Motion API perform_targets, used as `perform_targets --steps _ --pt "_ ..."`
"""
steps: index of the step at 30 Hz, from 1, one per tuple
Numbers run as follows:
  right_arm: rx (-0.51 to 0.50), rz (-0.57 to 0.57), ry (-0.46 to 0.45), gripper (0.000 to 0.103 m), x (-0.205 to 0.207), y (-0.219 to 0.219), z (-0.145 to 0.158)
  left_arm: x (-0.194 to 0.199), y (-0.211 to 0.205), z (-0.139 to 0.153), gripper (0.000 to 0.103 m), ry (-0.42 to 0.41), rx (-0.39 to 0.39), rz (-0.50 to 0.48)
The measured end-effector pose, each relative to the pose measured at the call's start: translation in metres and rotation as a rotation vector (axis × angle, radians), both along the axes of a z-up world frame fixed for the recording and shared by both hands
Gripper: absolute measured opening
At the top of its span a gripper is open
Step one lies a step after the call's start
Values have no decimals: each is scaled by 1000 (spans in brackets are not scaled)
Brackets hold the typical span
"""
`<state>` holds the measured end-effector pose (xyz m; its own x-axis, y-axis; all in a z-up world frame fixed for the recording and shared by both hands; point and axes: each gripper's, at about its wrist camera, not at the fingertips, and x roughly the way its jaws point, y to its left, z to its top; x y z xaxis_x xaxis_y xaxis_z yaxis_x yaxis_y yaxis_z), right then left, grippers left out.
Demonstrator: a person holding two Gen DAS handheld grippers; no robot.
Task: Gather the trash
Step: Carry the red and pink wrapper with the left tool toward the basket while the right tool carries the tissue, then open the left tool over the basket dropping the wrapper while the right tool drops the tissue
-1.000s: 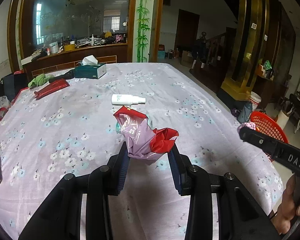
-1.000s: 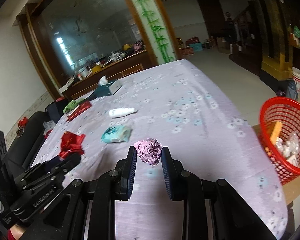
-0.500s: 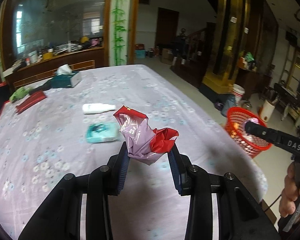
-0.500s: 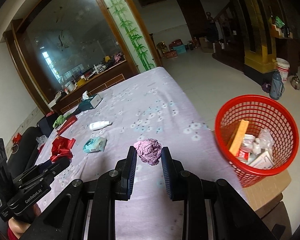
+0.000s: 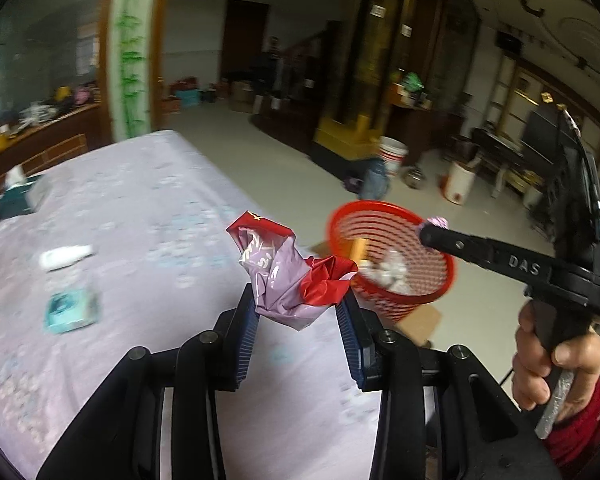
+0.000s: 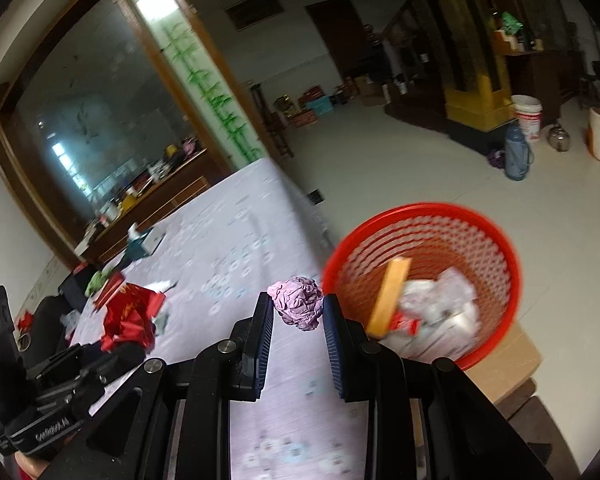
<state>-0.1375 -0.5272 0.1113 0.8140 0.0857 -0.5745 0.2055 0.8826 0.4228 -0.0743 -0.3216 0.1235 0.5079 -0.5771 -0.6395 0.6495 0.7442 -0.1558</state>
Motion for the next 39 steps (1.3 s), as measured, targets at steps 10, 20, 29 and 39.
perform_targets --steps 10,20,29,39 --pt "7 -111 29 29 1 -65 -3 18 -94 -18 38 96 1 -153" --pt "35 -150 89 29 25 -105 -27 42 -147 -45 39 128 17 -176" --pt "64 -203 105 55 31 -123 -39 53 -154 -59 70 173 1 -150" --pt "42 -104 36 55 7 -78 -16 35 -80 -39 70 51 82 -17"
